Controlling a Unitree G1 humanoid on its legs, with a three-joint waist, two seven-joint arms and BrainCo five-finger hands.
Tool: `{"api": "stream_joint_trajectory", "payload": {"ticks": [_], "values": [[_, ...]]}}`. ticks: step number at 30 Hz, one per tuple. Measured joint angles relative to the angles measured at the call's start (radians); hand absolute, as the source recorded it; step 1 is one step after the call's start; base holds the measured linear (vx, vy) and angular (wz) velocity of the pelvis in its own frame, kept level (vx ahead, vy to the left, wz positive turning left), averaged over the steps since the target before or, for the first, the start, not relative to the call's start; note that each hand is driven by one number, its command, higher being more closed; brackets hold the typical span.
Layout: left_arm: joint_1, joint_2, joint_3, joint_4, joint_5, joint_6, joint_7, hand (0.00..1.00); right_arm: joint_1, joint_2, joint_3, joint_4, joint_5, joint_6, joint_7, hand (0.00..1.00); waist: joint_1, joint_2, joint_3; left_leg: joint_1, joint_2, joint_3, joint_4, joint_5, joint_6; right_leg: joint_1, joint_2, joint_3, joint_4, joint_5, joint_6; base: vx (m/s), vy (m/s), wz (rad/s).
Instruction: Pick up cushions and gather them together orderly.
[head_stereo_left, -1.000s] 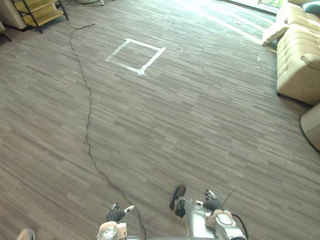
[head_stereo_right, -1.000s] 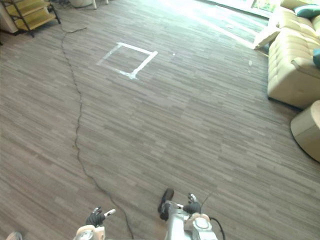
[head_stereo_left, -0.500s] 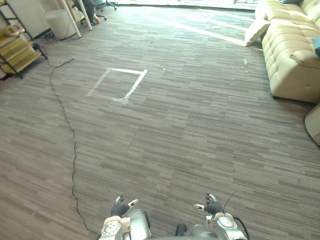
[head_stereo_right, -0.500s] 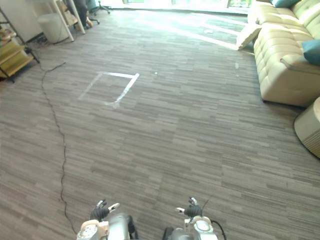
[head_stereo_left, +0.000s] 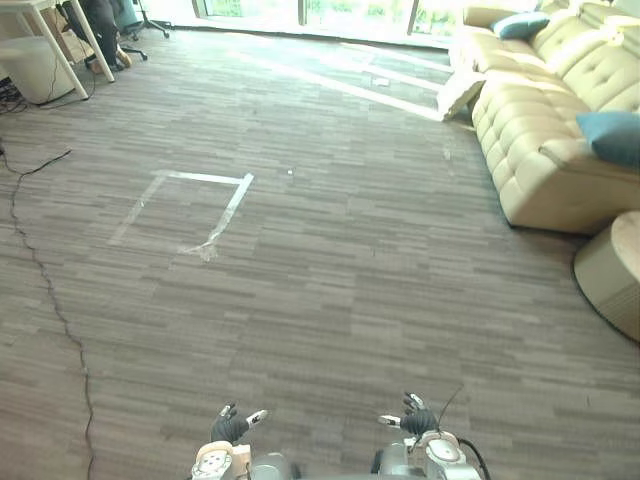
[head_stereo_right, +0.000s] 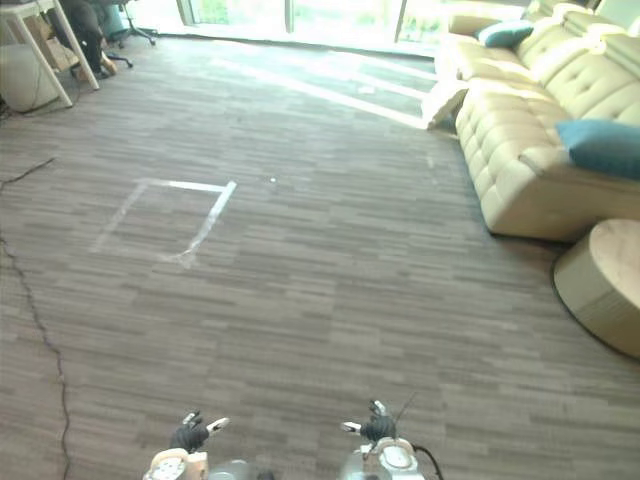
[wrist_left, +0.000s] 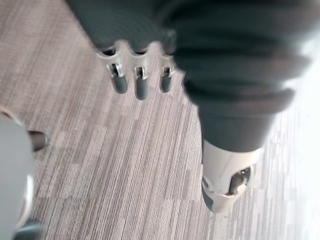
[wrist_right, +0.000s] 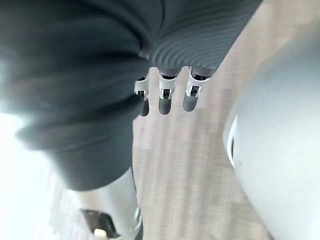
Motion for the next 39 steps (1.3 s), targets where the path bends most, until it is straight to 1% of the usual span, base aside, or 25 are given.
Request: {"api": "stream_joint_trajectory", "payload": {"ticks": [2, 3, 4, 5, 7, 8, 9, 10, 12, 13, 17, 18, 19, 21, 22, 23, 24, 26, 27, 28, 30, 34, 36, 37, 39], "values": [[0.006, -0.007, -0.001, 0.007, 0.007, 0.0, 0.001, 0.0, -0.013, -0.007, -0.001, 0.0, 0.0, 0.001, 0.001, 0.0, -0.007, 0.004, 0.005, 0.071, 0.012, 0.027, -0.028, -0.007, -0.026, -0.037, 0.069, -0.053, -0.393, 0.186, -0.004, 0.66, -0.061, -0.08], [0.008, -0.007, -0.001, 0.006, 0.008, -0.001, 0.001, 0.0, -0.011, -0.01, -0.001, 0.0, 0.0, 0.001, 0.001, 0.0, -0.007, 0.002, 0.005, 0.087, 0.01, 0.027, -0.032, -0.017, -0.049, -0.042, 0.08, -0.051, -0.446, 0.22, -0.013, 0.8, -0.114, 0.02], [0.016, -0.005, 0.0, 0.006, 0.011, -0.002, 0.001, 0.0, -0.002, -0.012, 0.0, 0.001, 0.0, 0.002, 0.003, 0.0, -0.012, -0.011, -0.001, 0.141, -0.003, 0.019, -0.032, -0.049, -0.102, -0.046, 0.09, -0.046, -0.504, 0.255, -0.042, 0.75, -0.132, 0.03], [0.018, -0.003, 0.003, 0.017, 0.029, -0.001, 0.0, 0.0, 0.009, -0.024, -0.006, 0.001, -0.001, 0.004, 0.007, 0.0, -0.018, -0.014, -0.017, 0.176, 0.0, 0.001, -0.007, -0.065, -0.125, -0.073, 0.093, 0.012, -0.429, 0.369, -0.128, 0.77, -0.151, -0.01], [0.018, -0.02, 0.003, 0.016, 0.049, -0.003, -0.002, 0.0, 0.009, -0.032, -0.025, -0.002, -0.001, 0.006, 0.008, 0.0, -0.018, 0.026, -0.035, 0.103, 0.052, -0.034, 0.197, -0.063, -0.128, -0.11, 0.115, 0.032, -0.295, 0.325, -0.153, 0.73, -0.252, -0.16], [0.017, -0.038, 0.013, 0.02, 0.06, -0.002, -0.003, 0.0, 0.01, -0.04, -0.045, -0.021, -0.001, 0.011, 0.008, 0.0, -0.018, 0.068, -0.031, -0.001, 0.126, -0.064, 0.48, 0.013, -0.159, -0.066, 0.155, 0.011, -0.282, 0.263, -0.152, 0.69, -0.276, -0.22], [0.016, -0.042, 0.022, 0.02, 0.06, -0.002, -0.003, 0.0, 0.01, -0.042, -0.044, -0.024, 0.0, 0.013, 0.008, 0.0, -0.018, 0.078, -0.028, -0.047, 0.151, -0.075, 0.576, 0.073, -0.168, -0.044, 0.17, 0.009, -0.29, 0.247, -0.151, 0.67, -0.214, -0.27], [0.011, -0.06, 0.039, 0.011, 0.067, -0.002, -0.006, 0.0, 0.018, -0.047, -0.041, -0.032, 0.0, 0.022, 0.007, 0.0, -0.014, 0.102, -0.015, -0.178, 0.23, -0.093, 0.885, 0.176, -0.186, 0.046, 0.221, 0.012, -0.327, 0.207, -0.147, 0.53, -0.133, -0.15], [0.008, -0.05, 0.054, -0.01, 0.066, -0.006, -0.004, 0.0, 0.024, -0.027, -0.038, -0.031, 0.0, 0.029, 0.004, 0.0, -0.002, 0.085, 0.004, -0.293, 0.267, -0.079, 1.099, 0.103, -0.17, 0.175, 0.247, 0.038, -0.36, 0.163, -0.154, 0.69, -0.132, -0.27], [0.009, -0.035, 0.057, -0.025, 0.066, -0.008, -0.002, 0.0, 0.03, -0.008, -0.033, -0.027, 0.0, 0.029, 0.003, 0.0, 0.003, 0.049, 0.007, -0.362, 0.258, -0.039, 1.082, 0.046, -0.149, 0.271, 0.247, 0.058, -0.416, 0.15, -0.146, 0.71, -0.135, -0.28], [0.005, -0.034, 0.06, -0.059, 0.055, -0.014, -0.003, 0.0, 0.024, 0.002, -0.033, -0.014, 0.001, 0.03, 0.001, 0.0, 0.03, 0.038, 0.0, -0.514, 0.212, 0.05, 0.703, -0.015, -0.104, 0.431, 0.248, 0.138, -0.541, 0.134, -0.118, 0.59, -0.035, -0.6], [0.0, -0.039, 0.059, -0.062, 0.045, -0.016, 0.002, 0.0, 0.027, 0.002, -0.033, -0.008, 0.001, 0.031, -0.005, 0.0, 0.046, 0.04, 0.002, -0.529, 0.147, 0.016, 0.351, 0.039, -0.12, 0.494, 0.241, 0.173, -0.593, 0.114, -0.087, 0.55, 0.105, -0.52], [0.001, -0.041, 0.057, -0.062, 0.044, -0.016, 0.004, 0.0, 0.028, 0.002, -0.033, -0.006, 0.001, 0.03, -0.007, 0.0, 0.048, 0.043, 0.001, -0.525, 0.133, -0.003, 0.249, 0.069, -0.128, 0.512, 0.241, 0.181, -0.61, 0.106, -0.077, 0.65, 0.147, -0.52], [0.0, -0.05, 0.057, -0.061, 0.04, -0.016, 0.012, 0.0, 0.03, -0.003, -0.033, 0.01, 0.001, 0.031, -0.009, 0.0, 0.054, 0.053, -0.001, -0.535, 0.119, -0.024, 0.097, 0.155, -0.13, 0.57, 0.245, 0.208, -0.633, 0.068, -0.042, 0.5, 0.229, -0.41], [0.0, -0.04, 0.057, -0.063, 0.035, -0.021, 0.013, 0.0, 0.036, 0.004, -0.033, 0.011, 0.001, 0.032, -0.011, 0.0, 0.063, 0.036, -0.008, -0.538, 0.111, -0.028, 0.151, 0.233, -0.096, 0.593, 0.22, 0.23, -0.616, 0.025, -0.015, 0.6, 0.289, -0.46], [0.001, -0.033, 0.057, -0.063, 0.036, -0.022, 0.013, 0.0, 0.036, 0.006, -0.034, 0.01, 0.001, 0.032, -0.011, 0.0, 0.063, 0.029, -0.02, -0.549, 0.099, -0.027, 0.187, 0.244, -0.08, 0.59, 0.2, 0.237, -0.592, 0.001, 0.0, 0.66, 0.284, -0.35], [-0.004, -0.026, 0.056, -0.054, 0.037, -0.022, 0.012, 0.0, 0.045, 0.01, -0.033, 0.011, 0.001, 0.03, -0.011, 0.0, 0.05, 0.008, -0.033, -0.567, 0.073, -0.027, 0.26, 0.21, -0.022, 0.559, 0.159, 0.241, -0.483, -0.03, 0.037, 0.8, 0.327, -0.19], [-0.009, -0.017, 0.057, -0.032, 0.037, -0.021, 0.012, 0.0, 0.056, 0.012, -0.039, 0.012, 0.0, 0.029, -0.011, 0.0, 0.05, -0.014, -0.039, -0.527, 0.039, -0.003, 0.285, 0.139, -0.004, 0.438, 0.086, 0.252, -0.155, -0.035, 0.062, 0.67, 0.273, -0.09], [-0.01, -0.008, 0.058, -0.028, 0.035, -0.02, 0.015, 0.0, 0.062, 0.014, -0.042, 0.008, -0.001, 0.029, -0.008, 0.0, 0.049, -0.032, -0.036, -0.483, 0.013, 0.016, 0.281, 0.109, 0.005, 0.356, 0.033, 0.259, 0.069, 0.018, 0.08, 0.63, 0.221, 0.06], [-0.019, 0.001, 0.05, -0.01, 0.036, -0.003, 0.017, 0.0, 0.065, 0.007, -0.043, 0.009, 0.0, 0.028, -0.007, 0.0, 0.039, -0.044, -0.026, -0.372, -0.028, 0.017, 0.269, 0.048, 0.017, 0.264, -0.053, 0.232, 0.36, 0.047, 0.057, 0.63, 0.221, 0.09], [-0.015, 0.003, 0.033, 0.01, 0.038, -0.001, 0.017, 0.0, 0.065, 0.0, -0.043, 0.004, -0.001, 0.025, -0.007, 0.0, 0.029, -0.03, -0.021, -0.265, -0.037, 0.006, 0.223, 0.02, 0.022, 0.234, -0.081, 0.186, 0.428, 0.03, 0.026, 0.59, 0.141, 0.16], [-0.001, -0.002, 0.0, 0.017, 0.046, -0.001, 0.015, 0.0, 0.045, -0.014, -0.042, -0.001, -0.001, 0.005, -0.007, 0.0, 0.002, 0.002, -0.02, -0.051, 0.007, -0.014, 0.046, 0.015, 0.022, 0.065, -0.021, 0.044, 0.149, -0.025, 0.001, 0.57, 0.032, 0.2], [-0.003, -0.005, -0.001, 0.032, 0.047, 0.0, 0.014, 0.0, 0.039, -0.024, -0.043, -0.004, -0.001, 0.005, -0.007, 0.0, -0.012, 0.007, -0.016, 0.0, 0.027, -0.019, 0.002, 0.015, 0.021, 0.008, 0.023, 0.019, -0.105, 0.046, 0.018, 0.51, -0.077, 0.27], [-0.001, -0.003, -0.003, 0.034, 0.047, 0.0, 0.013, 0.0, 0.039, -0.026, -0.046, -0.007, 0.001, 0.006, -0.007, 0.0, -0.017, 0.001, -0.016, 0.031, 0.026, -0.016, -0.024, 0.01, 0.014, -0.001, 0.045, 0.011, -0.323, 0.152, 0.031, 0.45, -0.123, 0.32], [0.01, 0.006, -0.003, 0.034, 0.047, -0.002, 0.01, 0.0, 0.043, -0.026, -0.048, -0.013, 0.001, 0.007, -0.007, 0.0, -0.02, -0.022, -0.01, 0.102, 0.007, -0.027, -0.036, -0.029, -0.037, -0.009, 0.041, 0.041, -0.472, 0.228, 0.04, 0.66, -0.199, 0.35]]}}
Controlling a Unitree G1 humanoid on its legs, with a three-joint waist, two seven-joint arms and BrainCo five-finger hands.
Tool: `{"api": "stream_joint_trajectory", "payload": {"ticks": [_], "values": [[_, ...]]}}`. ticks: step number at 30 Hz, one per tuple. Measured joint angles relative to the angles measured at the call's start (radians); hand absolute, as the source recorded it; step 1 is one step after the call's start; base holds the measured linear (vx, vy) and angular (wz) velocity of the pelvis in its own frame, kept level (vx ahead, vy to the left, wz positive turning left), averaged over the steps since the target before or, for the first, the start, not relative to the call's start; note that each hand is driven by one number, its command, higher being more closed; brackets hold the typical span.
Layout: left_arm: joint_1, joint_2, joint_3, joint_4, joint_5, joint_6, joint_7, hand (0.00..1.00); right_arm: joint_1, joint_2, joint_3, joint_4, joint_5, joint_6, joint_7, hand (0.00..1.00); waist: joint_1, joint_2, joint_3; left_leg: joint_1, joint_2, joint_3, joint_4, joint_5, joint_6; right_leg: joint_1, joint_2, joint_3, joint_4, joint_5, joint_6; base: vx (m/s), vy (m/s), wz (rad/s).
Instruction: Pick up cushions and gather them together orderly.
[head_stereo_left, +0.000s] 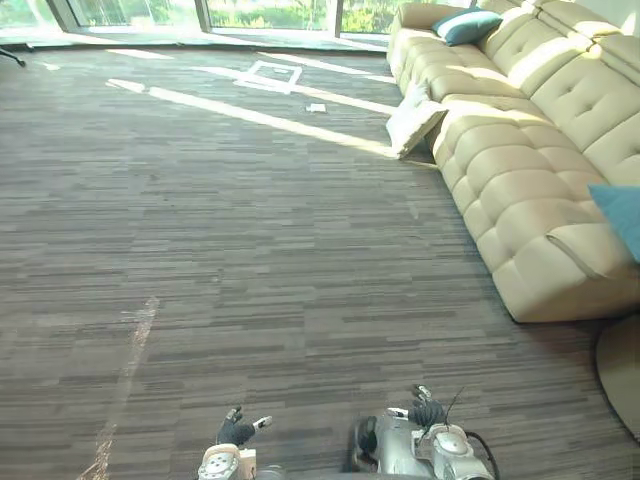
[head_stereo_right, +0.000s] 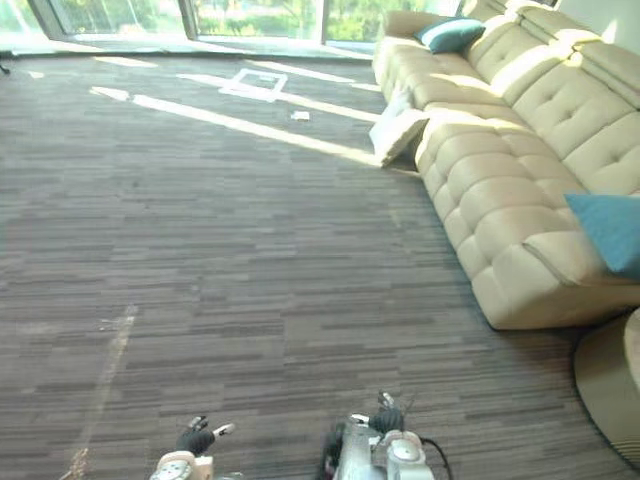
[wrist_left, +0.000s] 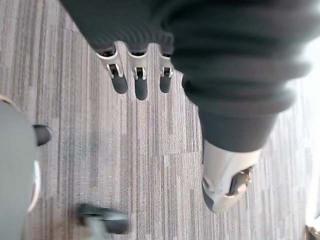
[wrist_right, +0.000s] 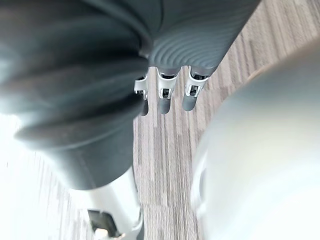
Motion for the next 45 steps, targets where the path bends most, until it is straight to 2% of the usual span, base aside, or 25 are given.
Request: {"api": "stream_joint_trajectory", "payload": {"ticks": [1, 2, 4, 5, 6, 8, 10, 11, 14, 16, 19, 21, 22, 23, 26, 29, 31, 33, 35, 36, 38, 39, 41, 43, 45], "values": [[-0.002, -0.015, 0.014, 0.002, 0.001, 0.001, -0.003, 0.0, 0.0, -0.004, -0.021, -0.011, -0.001, 0.0, 0.003, 0.0, -0.007, 0.015, -0.005, 0.033, 0.013, -0.028, 0.017, -0.044, 0.0, -0.032, 0.011, 0.045, 0.108, 0.086, -0.038, 0.63, -0.206, 0.16], [-0.001, -0.024, 0.019, 0.003, 0.001, 0.001, -0.005, 0.0, -0.002, 0.0, -0.033, -0.011, -0.001, 0.001, 0.001, 0.0, 0.0, 0.019, -0.011, 0.023, 0.022, -0.034, 0.054, -0.044, 0.002, -0.058, 0.008, 0.067, 0.178, 0.08, -0.048, 0.72, -0.301, 0.16], [-0.001, -0.041, 0.029, 0.004, 0.021, 0.0, -0.012, 0.0, 0.001, -0.004, -0.062, -0.028, -0.002, 0.003, 0.005, 0.0, -0.005, 0.062, -0.022, -0.109, 0.092, -0.089, 0.398, -0.031, -0.018, -0.046, 0.029, 0.042, 0.273, -0.005, -0.111, 0.55, -0.336, 0.15], [-0.003, -0.052, 0.046, 0.001, 0.026, 0.0, -0.013, 0.0, 0.001, -0.004, -0.068, -0.03, -0.002, 0.005, 0.006, 0.0, -0.005, 0.083, -0.021, -0.167, 0.13, -0.102, 0.536, 0.004, -0.067, -0.024, 0.046, 0.032, 0.269, -0.027, -0.114, 0.56, -0.289, 0.09], [-0.002, -0.071, 0.073, -0.006, 0.038, 0.0, -0.014, 0.0, 0.005, -0.014, -0.071, -0.028, -0.001, 0.019, 0.005, 0.0, 0.001, 0.109, -0.016, -0.275, 0.205, -0.127, 0.786, 0.142, -0.119, 0.033, 0.092, 0.017, 0.254, -0.071, -0.121, 0.46, -0.17, -0.01], [-0.003, -0.066, 0.096, -0.026, 0.039, 0.0, -0.016, 0.0, 0.009, -0.006, -0.07, -0.025, 0.0, 0.028, -0.001, 0.0, 0.007, 0.114, 0.0, -0.411, 0.273, -0.107, 1.074, 0.116, -0.107, 0.17, 0.138, 0.016, 0.209, -0.129, -0.133, 0.56, -0.136, -0.03], [-0.003, -0.039, 0.093, -0.054, 0.038, -0.002, -0.014, 0.0, 0.024, 0.01, -0.05, -0.019, 0.002, 0.035, -0.001, 0.0, 0.013, 0.062, 0.007, -0.52, 0.252, 0.0, 0.989, 0.037, -0.07, 0.328, 0.144, 0.024, 0.08, -0.144, -0.125, 0.6, -0.141, 0.03], [-0.003, -0.039, 0.093, -0.057, 0.037, -0.002, -0.015, 0.0, 0.024, 0.011, -0.05, -0.019, 0.002, 0.035, -0.001, 0.0, 0.013, 0.06, 0.007, -0.528, 0.25, 0.005, 0.975, 0.033, -0.066, 0.336, 0.144, 0.026, 0.074, -0.145, -0.123, 0.48, -0.111, -0.01], [-0.006, -0.045, 0.093, -0.086, 0.016, -0.007, -0.013, 0.0, 0.015, 0.016, -0.049, -0.018, 0.002, 0.036, -0.002, 0.0, 0.032, 0.056, 0.011, -0.624, 0.162, 0.043, 0.522, 0.03, -0.061, 0.431, 0.138, 0.057, -0.013, -0.147, -0.089, 0.55, 0.004, -0.31], [-0.011, -0.055, 0.086, -0.09, 0.005, -0.008, -0.011, 0.0, 0.009, 0.015, -0.03, -0.006, 0.001, 0.033, -0.007, 0.0, 0.07, 0.067, 0.01, -0.627, 0.097, -0.026, 0.12, 0.156, -0.117, 0.505, 0.14, 0.109, -0.064, -0.187, -0.056, 0.51, 0.148, -0.7], [-0.012, -0.034, 0.081, -0.093, -0.006, -0.013, -0.009, 0.0, 0.011, 0.034, -0.02, 0.023, 0.0, 0.035, -0.015, 0.0, 0.082, 0.049, -0.007, -0.652, 0.085, -0.014, 0.193, 0.273, -0.061, 0.57, 0.107, 0.148, -0.069, -0.257, -0.004, 0.64, 0.254, -0.52], [-0.018, -0.021, 0.083, -0.084, -0.003, -0.012, -0.009, 0.0, 0.026, 0.044, -0.013, 0.024, -0.001, 0.031, -0.017, 0.0, 0.066, -0.005, -0.042, -0.699, 0.05, 0.011, 0.335, 0.205, 0.019, 0.522, 0.043, 0.171, 0.079, -0.29, 0.028, 0.78, 0.243, -0.24], [-0.028, -0.015, 0.081, -0.068, -0.003, -0.008, -0.01, 0.0, 0.031, 0.042, -0.017, 0.027, -0.001, 0.031, -0.018, 0.0, 0.066, -0.015, -0.038, -0.674, 0.024, 0.019, 0.354, 0.157, 0.029, 0.428, -0.009, 0.181, 0.32, -0.273, 0.046, 0.8, 0.282, 0.01], [-0.036, -0.002, 0.079, -0.057, -0.004, -0.004, -0.005, 0.0, 0.033, 0.041, -0.027, 0.024, -0.001, 0.031, -0.018, 0.0, 0.058, -0.037, -0.022, -0.602, -0.012, 0.024, 0.337, 0.115, 0.041, 0.311, -0.088, 0.193, 0.636, -0.163, 0.033, 0.63, 0.228, 0.19], [-0.022, 0.012, 0.05, -0.036, -0.003, 0.005, 0.011, 0.0, 0.033, 0.028, -0.029, 0.02, -0.002, 0.024, -0.02, 0.0, 0.035, -0.032, -0.002, -0.388, -0.053, 0.017, 0.274, 0.049, 0.058, 0.211, -0.173, 0.142, 0.964, -0.154, -0.033, 0.55, 0.119, 0.25], [-0.007, 0.009, 0.03, -0.034, -0.003, 0.005, 0.011, 0.0, 0.011, 0.02, -0.012, 0.002, -0.007, 0.01, -0.017, 0.0, 0.02, -0.001, -0.003, -0.202, -0.031, 0.017, 0.124, 0.044, 0.058, 0.072, -0.129, 0.051, 0.848, -0.208, -0.045, 0.67, 0.062, 0.16], [-0.008, 0.002, 0.022, -0.029, -0.007, 0.012, 0.008, 0.0, -0.01, 0.004, -0.011, -0.005, -0.007, 0.01, -0.016, 0.0, 0.013, 0.014, 0.011, -0.113, -0.003, 0.042, 0.053, 0.044, 0.057, -0.027, -0.079, -0.031, 0.591, -0.208, -0.047, 0.64, -0.038, 0.03], [0.0, 0.001, 0.018, -0.027, -0.005, 0.019, 0.007, 0.0, -0.02, 0.002, -0.006, -0.009, -0.007, 0.01, -0.016, 0.0, 0.007, 0.013, 0.014, -0.052, 0.004, 0.055, 0.015, 0.042, 0.054, -0.059, -0.032, -0.074, 0.288, -0.101, -0.036, 0.64, -0.114, 0.06], [0.011, 0.005, 0.014, -0.028, -0.003, 0.018, 0.007, 0.0, -0.013, 0.0, 0.006, -0.01, -0.005, 0.01, -0.009, 0.0, -0.003, -0.009, 0.011, 0.019, -0.016, 0.049, 0.003, 0.007, -0.002, -0.058, -0.003, -0.036, 0.072, -0.01, -0.031, 0.71, -0.176, 0.19], [0.007, 0.002, 0.017, -0.021, -0.002, 0.018, 0.008, 0.0, -0.012, -0.005, 0.002, -0.017, -0.001, 0.009, -0.002, 0.0, -0.013, -0.013, 0.011, 0.065, -0.016, 0.033, 0.007, -0.024, -0.037, -0.07, 0.008, 0.012, 0.127, 0.082, -0.096, 0.87, -0.254, 0.07], [0.012, -0.024, 0.029, -0.017, 0.0, 0.018, 0.006, 0.0, -0.021, -0.004, 0.0, -0.024, -0.001, 0.006, 0.001, 0.0, -0.01, 0.022, -0.009, 0.051, 0.028, 0.006, 0.131, -0.032, -0.043, -0.129, 0.007, 0.027, 0.329, 0.023, -0.152, 0.81, -0.304, -0.1], [0.01, -0.034, 0.038, -0.011, 0.001, 0.017, 0.007, 0.0, -0.02, -0.007, -0.014, -0.029, -0.004, 0.006, 0.004, 0.0, -0.01, 0.053, -0.018, -0.032, 0.083, -0.023, 0.34, -0.016, -0.066, -0.107, 0.03, 0.005, 0.35, -0.038, -0.154, 0.64, -0.289, -0.08], [0.005, -0.059, 0.071, -0.02, 0.001, 0.016, 0.004, 0.0, -0.02, -0.009, -0.029, -0.023, -0.002, 0.016, 0.002, 0.0, -0.005, 0.092, -0.009, -0.21, 0.185, -0.084, 0.766, 0.138, -0.133, -0.013, 0.099, -0.005, 0.318, -0.097, -0.161, 0.66, -0.226, -0.12], [0.008, -0.06, 0.104, -0.042, 0.001, 0.016, 0.002, 0.0, -0.006, -0.001, -0.027, -0.018, -0.001, 0.026, -0.001, 0.0, 0.005, 0.09, 0.004, -0.341, 0.263, -0.042, 1.078, 0.106, -0.135, 0.13, 0.147, 0.0, 0.264, -0.137, -0.179, 0.59, -0.125, -0.27], [0.008, -0.035, 0.102, -0.066, 0.0, 0.013, 0.0, 0.0, 0.01, 0.015, -0.027, -0.016, -0.001, 0.029, -0.001, 0.0, 0.012, 0.054, 0.011, -0.467, 0.27, 0.04, 1.095, 0.054, -0.094, 0.279, 0.158, 0.02, 0.158, -0.16, -0.169, 0.64, -0.114, -0.15]]}}
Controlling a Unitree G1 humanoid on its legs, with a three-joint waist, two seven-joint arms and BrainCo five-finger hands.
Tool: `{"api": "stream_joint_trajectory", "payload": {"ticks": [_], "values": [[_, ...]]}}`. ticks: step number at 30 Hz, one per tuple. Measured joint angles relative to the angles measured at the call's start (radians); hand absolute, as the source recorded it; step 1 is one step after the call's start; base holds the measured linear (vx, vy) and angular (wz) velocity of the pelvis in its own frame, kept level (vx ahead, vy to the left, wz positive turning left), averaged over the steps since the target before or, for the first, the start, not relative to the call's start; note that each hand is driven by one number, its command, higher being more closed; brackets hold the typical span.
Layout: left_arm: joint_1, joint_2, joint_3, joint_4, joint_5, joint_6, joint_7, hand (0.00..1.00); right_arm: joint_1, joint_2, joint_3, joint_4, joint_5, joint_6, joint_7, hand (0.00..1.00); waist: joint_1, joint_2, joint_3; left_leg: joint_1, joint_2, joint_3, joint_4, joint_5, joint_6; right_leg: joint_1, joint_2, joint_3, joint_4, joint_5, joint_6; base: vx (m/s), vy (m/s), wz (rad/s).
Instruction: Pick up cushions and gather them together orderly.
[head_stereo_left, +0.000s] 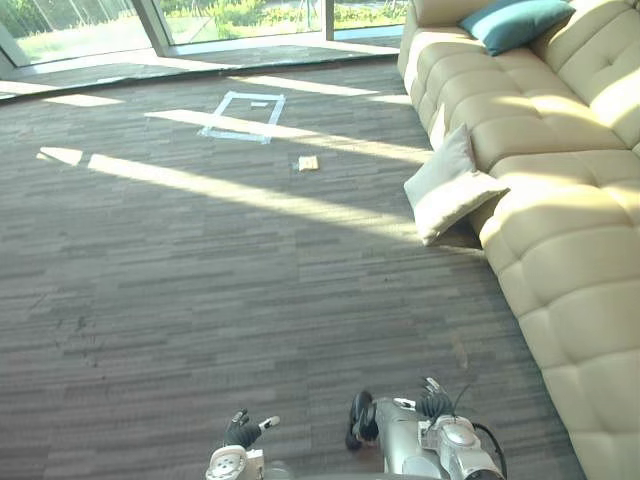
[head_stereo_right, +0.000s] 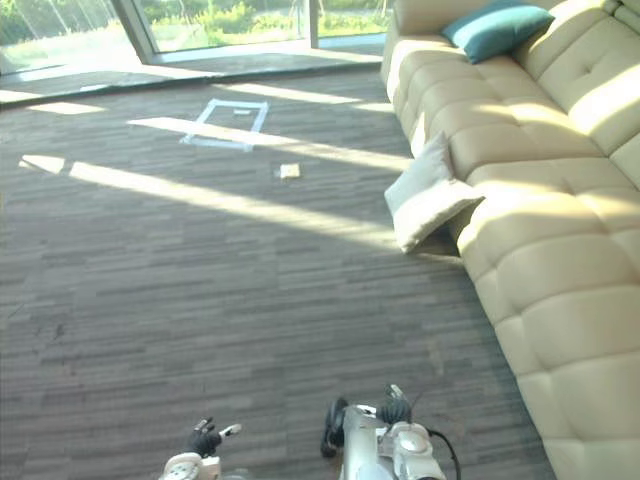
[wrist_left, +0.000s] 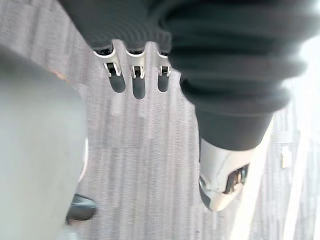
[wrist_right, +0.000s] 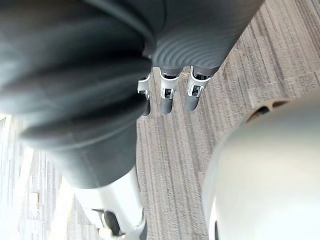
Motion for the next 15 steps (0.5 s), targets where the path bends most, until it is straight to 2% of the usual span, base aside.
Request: {"api": "stream_joint_trajectory", "payload": {"ticks": [1, 3, 4, 5, 6, 7, 8, 9, 10, 11, 12, 13, 15], "values": [[0.0, 0.0, 0.001, -0.01, -0.002, -0.006, -0.001, 0.0, 0.004, 0.001, -0.001, 0.012, 0.0, 0.004, 0.0, 0.0, 0.006, -0.009, -0.005, -0.055, -0.004, 0.041, -0.068, -0.024, 0.013, 0.049, 0.004, 0.011, -0.053, 0.008, 0.013, 0.66, -0.085, -0.29], [-0.006, -0.005, 0.0, -0.024, -0.003, -0.019, -0.002, 0.0, -0.003, 0.0, -0.007, 0.034, 0.0, 0.008, -0.002, 0.0, 0.015, -0.008, -0.002, -0.132, -0.05, 0.075, -0.305, -0.046, 0.024, 0.14, 0.003, 0.037, -0.135, 0.018, 0.033, 0.5, -0.009, -0.41], [-0.011, -0.009, -0.001, -0.025, -0.003, -0.02, -0.002, 0.0, -0.002, 0.002, -0.007, 0.036, 0.0, 0.009, -0.003, 0.0, 0.024, -0.009, -0.001, -0.147, -0.111, 0.061, -0.532, -0.03, 0.028, 0.183, -0.01, 0.056, -0.175, 0.011, 0.052, 0.56, 0.088, -0.48], [-0.015, -0.011, -0.002, -0.023, -0.003, -0.019, -0.002, 0.0, 0.001, 0.006, -0.007, 0.036, 0.0, 0.008, -0.005, 0.0, 0.031, -0.01, 0.002, -0.152, -0.166, 0.02, -0.762, 0.026, 0.026, 0.232, -0.022, 0.079, -0.208, -0.002, 0.075, 0.67, 0.127, -0.51], [-0.015, -0.012, -0.002, -0.023, -0.003, -0.019, -0.001, 0.0, 0.003, 0.006, -0.007, 0.036, 0.0, 0.008, -0.006, 0.0, 0.036, -0.009, 0.002, -0.157, -0.185, -0.012, -0.856, 0.061, 0.019, 0.251, -0.023, 0.089, -0.225, -0.008, 0.086, 0.52, 0.188, -0.54], [-0.018, -0.017, -0.002, -0.024, -0.004, -0.021, 0.0, 0.0, 0.005, 0.006, -0.006, 0.037, 0.0, 0.008, -0.01, 0.0, 0.047, -0.003, 0.001, -0.163, -0.2, -0.07, -0.965, 0.118, -0.004, 0.283, -0.022, 0.11, -0.247, -0.027, 0.113, 0.41, 0.19, -0.56], [-0.021, -0.021, -0.002, -0.026, -0.005, -0.023, 0.001, 0.0, 0.007, 0.005, -0.006, 0.038, -0.001, 0.008, -0.014, 0.0, 0.059, 0.001, 0.0, -0.178, -0.198, -0.099, -0.973, 0.155, -0.001, 0.306, -0.021, 0.131, -0.252, -0.047, 0.13, 0.53, 0.288, -0.71], [-0.024, -0.015, -0.002, -0.033, -0.011, -0.027, 0.001, 0.0, 0.005, 0.01, -0.005, 0.041, -0.001, 0.008, -0.022, 0.0, 0.067, -0.01, -0.002, -0.19, -0.209, -0.102, -0.895, 0.221, 0.033, 0.325, -0.042, 0.158, -0.238, -0.084, 0.153, 0.56, 0.31, -0.59], [-0.026, -0.002, -0.002, -0.037, -0.013, -0.034, 0.002, 0.0, 0.009, 0.026, -0.006, 0.041, -0.001, 0.006, -0.025, 0.0, 0.061, -0.04, -0.01, -0.221, -0.23, -0.094, -0.799, 0.193, 0.079, 0.325, -0.073, 0.172, -0.202, -0.108, 0.172, 0.7, 0.352, -0.43], [-0.032, 0.002, -0.005, -0.034, -0.011, -0.033, 0.003, 0.0, 0.01, 0.03, -0.006, 0.036, -0.001, 0.005, -0.024, 0.0, 0.056, -0.047, -0.011, -0.235, -0.237, -0.086, -0.75, 0.146, 0.106, 0.308, -0.094, 0.175, -0.145, -0.112, 0.176, 0.72, 0.337, -0.35], [-0.043, 0.01, -0.015, -0.025, -0.011, -0.029, 0.005, 0.0, 0.02, 0.035, -0.008, 0.035, -0.001, 0.004, -0.024, 0.0, 0.057, -0.063, -0.008, -0.21, -0.25, -0.059, -0.721, 0.086, 0.121, 0.229, -0.14, 0.195, 0.052, -0.108, 0.18, 0.71, 0.339, -0.37], [-0.046, 0.019, -0.023, -0.018, -0.011, -0.027, 0.008, 0.0, 0.02, 0.036, -0.007, 0.034, -0.001, 0.004, -0.022, 0.0, 0.061, -0.077, -0.008, -0.179, -0.269, -0.036, -0.722, 0.057, 0.127, 0.143, -0.185, 0.213, 0.262, -0.077, 0.191, 0.57, 0.288, -0.34], [-0.051, 0.041, -0.047, -0.003, -0.011, -0.011, 0.012, 0.0, 0.017, 0.035, -0.007, 0.033, -0.001, 0.004, -0.02, 0.0, 0.047, -0.098, -0.006, -0.091, -0.302, -0.009, -0.722, -0.003, 0.146, 0.0, -0.27, 0.211, 0.615, -0.013, 0.175, 0.51, 0.202, -0.17]]}}
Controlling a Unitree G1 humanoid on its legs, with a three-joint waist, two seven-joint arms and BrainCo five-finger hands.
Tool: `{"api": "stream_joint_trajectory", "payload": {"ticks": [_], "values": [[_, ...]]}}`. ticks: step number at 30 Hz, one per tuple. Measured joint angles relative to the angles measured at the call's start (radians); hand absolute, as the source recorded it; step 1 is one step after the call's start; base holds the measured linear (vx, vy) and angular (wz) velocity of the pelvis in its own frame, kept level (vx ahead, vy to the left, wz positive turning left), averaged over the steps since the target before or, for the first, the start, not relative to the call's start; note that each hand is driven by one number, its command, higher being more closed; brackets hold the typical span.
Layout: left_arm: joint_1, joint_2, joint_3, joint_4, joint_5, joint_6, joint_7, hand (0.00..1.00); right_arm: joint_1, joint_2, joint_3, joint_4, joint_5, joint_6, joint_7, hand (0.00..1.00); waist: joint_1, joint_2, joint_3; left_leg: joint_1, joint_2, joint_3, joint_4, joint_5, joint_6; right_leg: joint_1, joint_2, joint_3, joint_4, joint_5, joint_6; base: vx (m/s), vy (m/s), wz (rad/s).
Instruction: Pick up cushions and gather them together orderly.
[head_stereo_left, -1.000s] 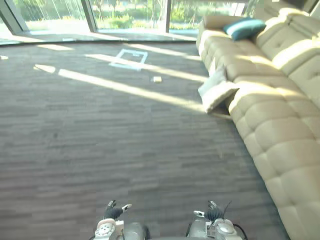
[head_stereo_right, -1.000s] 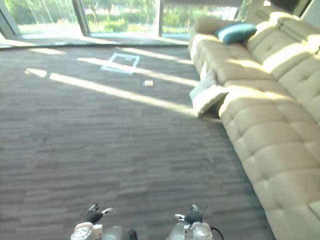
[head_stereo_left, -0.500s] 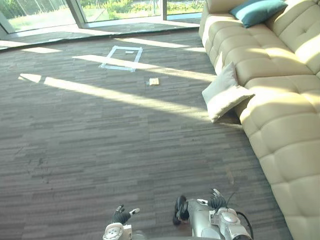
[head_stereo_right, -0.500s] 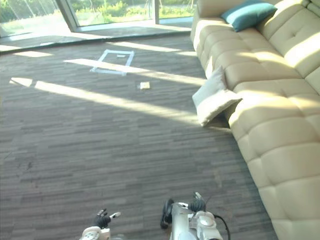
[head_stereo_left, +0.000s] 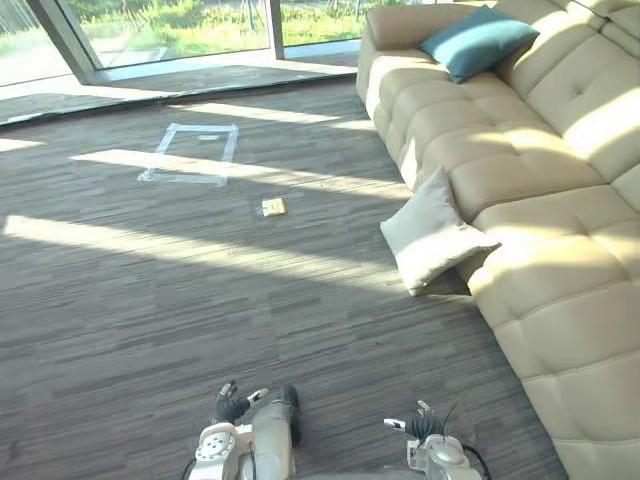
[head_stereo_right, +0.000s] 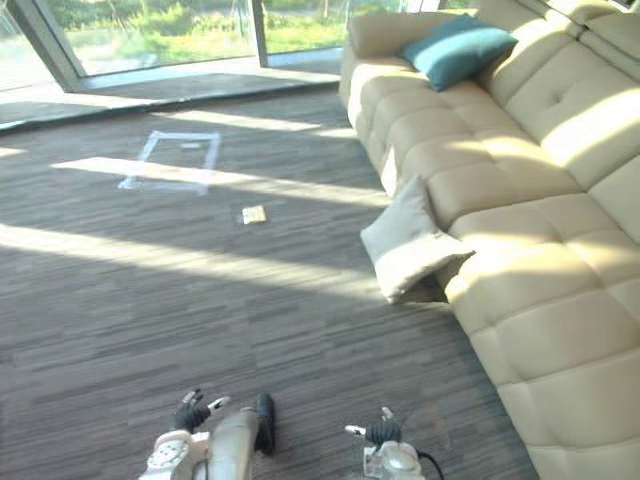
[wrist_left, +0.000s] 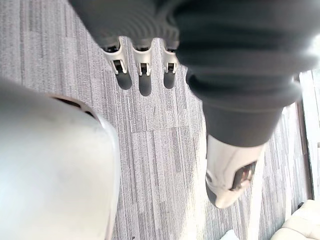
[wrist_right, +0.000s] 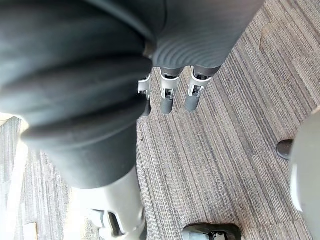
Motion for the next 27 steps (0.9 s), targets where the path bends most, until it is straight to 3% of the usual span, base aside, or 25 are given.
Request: {"api": "stream_joint_trajectory", "payload": {"ticks": [2, 5, 7, 9, 10, 11, 12, 13, 14, 16, 17, 19, 21, 23, 25, 27], "values": [[0.013, -0.001, -0.023, 0.009, 0.0, 0.004, 0.002, 0.0, 0.003, -0.015, 0.0, -0.001, 0.0, -0.002, 0.001, 0.0, -0.006, 0.017, 0.008, 0.136, -0.012, 0.006, -0.029, -0.065, 0.018, -0.056, -0.035, -0.053, 0.152, -0.015, -0.026, 0.62, 0.172, -0.22], [0.032, 0.0, -0.042, 0.011, 0.001, 0.006, 0.0, 0.0, -0.003, -0.02, 0.001, -0.007, 0.0, -0.015, 0.0, 0.0, -0.031, 0.023, 0.003, 0.303, -0.006, 0.023, -0.149, -0.079, 0.013, -0.176, -0.014, -0.164, 0.078, -0.077, -0.043, 0.52, 0.064, -0.06], [0.032, -0.005, -0.042, 0.012, 0.002, 0.014, -0.003, 0.0, -0.025, -0.025, 0.0, -0.021, 0.0, -0.016, 0.001, 0.0, -0.049, 0.038, 0.01, 0.386, 0.016, 0.051, -0.228, -0.073, 0.004, -0.266, 0.026, -0.274, -0.144, -0.08, -0.05, 0.58, 0.009, -0.13], [0.035, -0.009, -0.043, 0.02, 0.002, 0.018, -0.004, 0.0, -0.038, -0.033, 0.0, -0.028, 0.0, -0.016, 0.001, 0.0, -0.051, 0.05, 0.017, 0.453, 0.027, 0.082, -0.29, -0.07, -0.026, -0.311, 0.086, -0.378, -0.416, 0.014, -0.08, 0.59, 0.001, -0.29], [0.037, -0.006, -0.042, 0.025, 0.003, 0.019, -0.004, 0.0, -0.036, -0.032, 0.0, -0.028, 0.0, -0.016, 0.002, 0.0, -0.051, 0.047, 0.017, 0.481, 0.018, 0.091, -0.306, -0.081, -0.063, -0.315, 0.129, -0.403, -0.545, 0.11, -0.115, 0.66, -0.041, -0.33], [0.049, 0.001, -0.038, 0.027, 0.006, 0.019, -0.004, 0.0, -0.017, -0.025, 0.0, -0.028, 0.0, -0.015, 0.003, 0.0, -0.05, 0.019, 0.0, 0.527, -0.004, 0.093, -0.303, -0.106, -0.104, -0.308, 0.164, -0.396, -0.641, 0.249, -0.205, 0.7, -0.072, -0.25], [0.045, 0.002, -0.029, 0.04, 0.012, 0.02, -0.005, 0.0, -0.007, -0.022, -0.014, -0.04, 0.006, -0.016, 0.005, 0.0, -0.053, 0.019, -0.006, 0.553, -0.015, 0.089, -0.292, -0.119, -0.122, -0.314, 0.167, -0.373, -0.603, 0.229, -0.301, 0.83, -0.09, -0.41], [0.039, -0.023, -0.018, 0.04, 0.014, 0.019, -0.006, 0.0, -0.02, -0.034, -0.039, -0.045, 0.0, -0.012, 0.001, 0.0, -0.045, 0.071, -0.015, 0.54, 0.028, 0.094, -0.216, -0.12, -0.13, -0.318, 0.179, -0.364, -0.544, 0.187, -0.291, 0.65, -0.137, -0.22], [0.032, -0.05, -0.005, 0.033, 0.026, 0.016, -0.005, 0.0, -0.009, -0.035, -0.067, -0.055, 0.001, -0.011, 0.002, 0.0, -0.065, 0.1, -0.024, 0.479, 0.07, 0.066, -0.03, -0.105, -0.145, -0.293, 0.193, -0.366, -0.525, 0.123, -0.262, 0.62, -0.143, -0.24], [0.03, -0.08, 0.028, 0.019, 0.03, 0.012, -0.005, 0.0, 0.003, -0.032, -0.075, -0.079, 0.001, -0.005, 0.002, 0.0, -0.06, 0.13, -0.018, 0.376, 0.146, 0.01, 0.279, -0.032, -0.184, -0.222, 0.231, -0.355, -0.538, 0.077, -0.25, 0.56, -0.135, -0.08], [0.035, -0.1, 0.048, 0.015, 0.03, 0.015, -0.01, 0.0, 0.012, -0.03, -0.075, -0.081, 0.001, 0.001, 0.001, 0.0, -0.06, 0.134, -0.019, 0.311, 0.189, -0.015, 0.462, -0.024, -0.195, -0.174, 0.25, -0.352, -0.545, 0.051, -0.245, 0.5, -0.088, -0.16], [0.039, -0.106, 0.075, -0.034, 0.03, 0.012, -0.015, 0.0, 0.04, -0.018, -0.076, -0.084, 0.003, 0.005, -0.003, 0.0, -0.048, 0.112, -0.01, 0.19, 0.267, -0.003, 0.715, -0.028, -0.188, -0.05, 0.277, -0.325, -0.571, -0.005, -0.228, 0.4, -0.074, -0.24], [0.042, -0.105, 0.075, -0.052, 0.03, 0.012, -0.016, 0.0, 0.052, -0.009, -0.074, -0.084, 0.006, 0.006, -0.002, 0.0, -0.044, 0.087, -0.018, 0.101, 0.287, 0.034, 0.691, -0.047, -0.155, 0.007, 0.286, -0.286, -0.607, -0.036, -0.189, 0.38, -0.068, -0.47], [0.042, -0.109, 0.076, -0.064, 0.03, 0.011, -0.016, 0.0, 0.054, -0.009, -0.077, -0.084, 0.013, 0.01, -0.002, 0.0, -0.038, 0.089, -0.021, 0.056, 0.286, 0.051, 0.592, -0.061, -0.13, 0.036, 0.287, -0.26, -0.628, -0.034, -0.18, 0.37, -0.013, -0.68], [0.038, -0.113, 0.075, -0.07, 0.029, 0.007, -0.015, 0.0, 0.049, -0.008, -0.079, -0.087, 0.015, 0.013, -0.008, 0.0, -0.03, 0.09, -0.021, 0.012, 0.232, 0.004, 0.289, -0.067, -0.12, 0.082, 0.282, -0.167, -0.637, -0.043, -0.163, 0.4, 0.097, -1.01], [0.027, -0.115, 0.075, -0.069, 0.028, -0.001, -0.012, 0.0, 0.049, 0.001, -0.079, -0.088, 0.02, 0.013, -0.011, 0.0, -0.01, 0.082, -0.017, 0.016, 0.155, -0.14, 0.082, -0.058, -0.134, 0.094, 0.267, -0.086, -0.628, -0.062, -0.13, 0.41, 0.211, -1.24]]}}
